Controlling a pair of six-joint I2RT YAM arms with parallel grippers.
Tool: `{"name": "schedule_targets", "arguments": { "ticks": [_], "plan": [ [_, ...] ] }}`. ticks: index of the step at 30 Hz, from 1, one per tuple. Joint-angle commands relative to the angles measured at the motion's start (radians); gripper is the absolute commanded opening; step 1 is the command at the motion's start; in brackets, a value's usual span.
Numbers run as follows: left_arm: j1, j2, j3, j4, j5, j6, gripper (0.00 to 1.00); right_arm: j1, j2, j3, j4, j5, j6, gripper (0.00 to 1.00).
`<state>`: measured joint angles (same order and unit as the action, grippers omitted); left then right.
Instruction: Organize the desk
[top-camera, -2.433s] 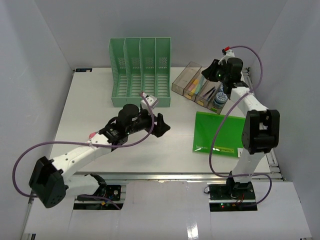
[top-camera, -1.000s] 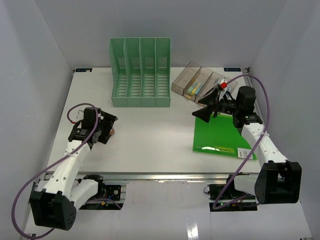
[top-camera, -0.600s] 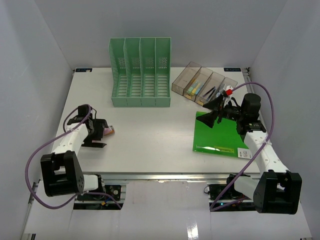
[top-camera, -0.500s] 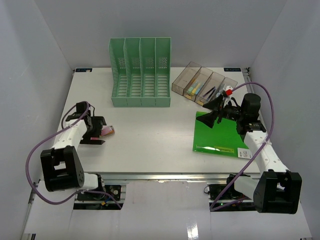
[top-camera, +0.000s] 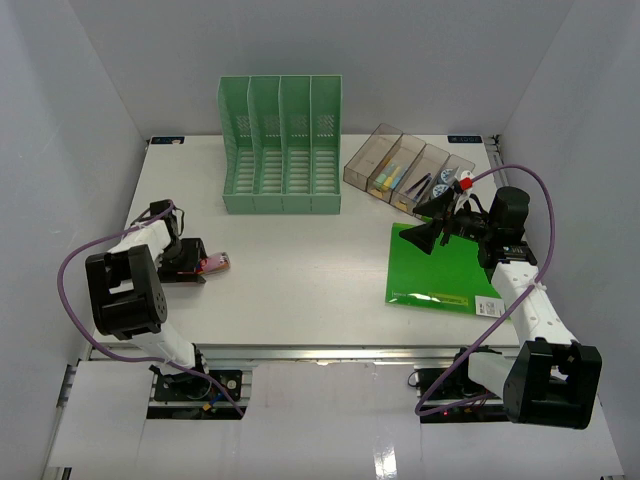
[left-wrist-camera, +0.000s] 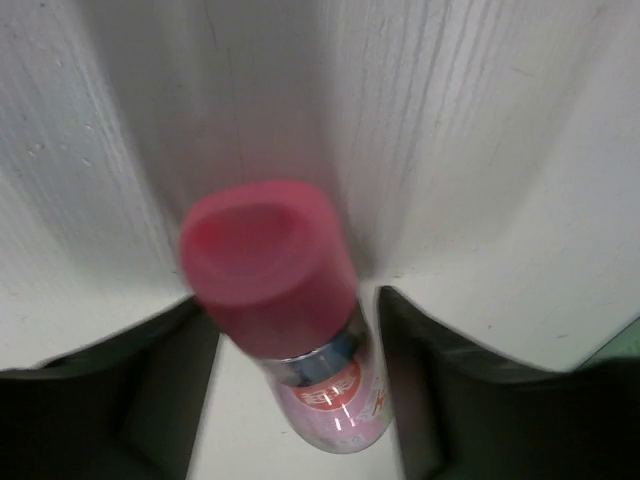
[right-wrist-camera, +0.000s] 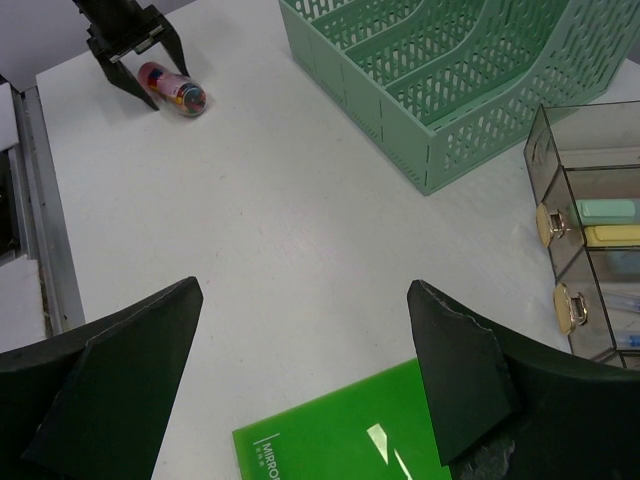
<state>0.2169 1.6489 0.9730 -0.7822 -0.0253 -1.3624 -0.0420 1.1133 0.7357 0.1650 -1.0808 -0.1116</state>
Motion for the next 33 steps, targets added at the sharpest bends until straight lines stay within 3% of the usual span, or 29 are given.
{"name": "schedule_targets", "arguments": {
  "ticks": [1, 4, 8, 10, 13, 15, 17, 20, 22, 29, 31, 33],
  "plan": [
    [0.006, -0.005, 0.03, 0.024, -0.015, 0.006, 0.49, -0.018, -0.013, 0.012, 0.021, -0.03, 0.001, 0.9],
    [0.006, -0.058, 0.025, 0.049, -0.009, 0.045, 0.21, -0.025, -0.013, 0.01, 0.026, -0.033, 0.007, 0.9],
    [0.003, -0.178, -0.01, 0.143, 0.098, 0.142, 0.05, -0.029, -0.013, 0.008, 0.031, -0.036, 0.013, 0.9],
    [-0.03, -0.246, -0.053, 0.252, 0.161, 0.21, 0.0, -0.03, -0.014, 0.008, 0.031, -0.039, 0.014, 0.9],
    [-0.152, -0.322, -0.054, 0.418, 0.262, 0.298, 0.0, -0.03, -0.018, 0.007, 0.033, -0.042, 0.013, 0.9],
    [-0.316, -0.339, -0.03, 0.546, 0.317, 0.439, 0.0, -0.038, -0.02, 0.007, 0.033, -0.042, 0.012, 0.9],
    [-0.491, -0.285, 0.092, 0.612, 0.336, 0.618, 0.0, -0.046, -0.02, 0.007, 0.033, -0.048, 0.01, 0.9],
    [-0.691, -0.122, 0.341, 0.496, 0.313, 0.817, 0.0, -0.064, -0.023, 0.006, 0.033, -0.051, 0.009, 0.9],
    [-0.754, 0.056, 0.59, 0.424, 0.302, 0.976, 0.0, -0.081, -0.028, 0.006, 0.03, -0.052, 0.008, 0.9],
    [-0.801, 0.488, 1.186, 0.32, 0.286, 1.298, 0.0, -0.152, -0.061, -0.006, 0.046, -0.056, 0.023, 0.9],
    [-0.801, 0.571, 1.282, 0.374, 0.271, 1.337, 0.0, -0.165, -0.064, -0.012, 0.059, -0.059, 0.033, 0.9],
    [-0.802, 0.589, 1.259, 0.482, 0.252, 1.344, 0.0, -0.173, -0.063, -0.013, 0.062, -0.059, 0.036, 0.9]
  ]
}}
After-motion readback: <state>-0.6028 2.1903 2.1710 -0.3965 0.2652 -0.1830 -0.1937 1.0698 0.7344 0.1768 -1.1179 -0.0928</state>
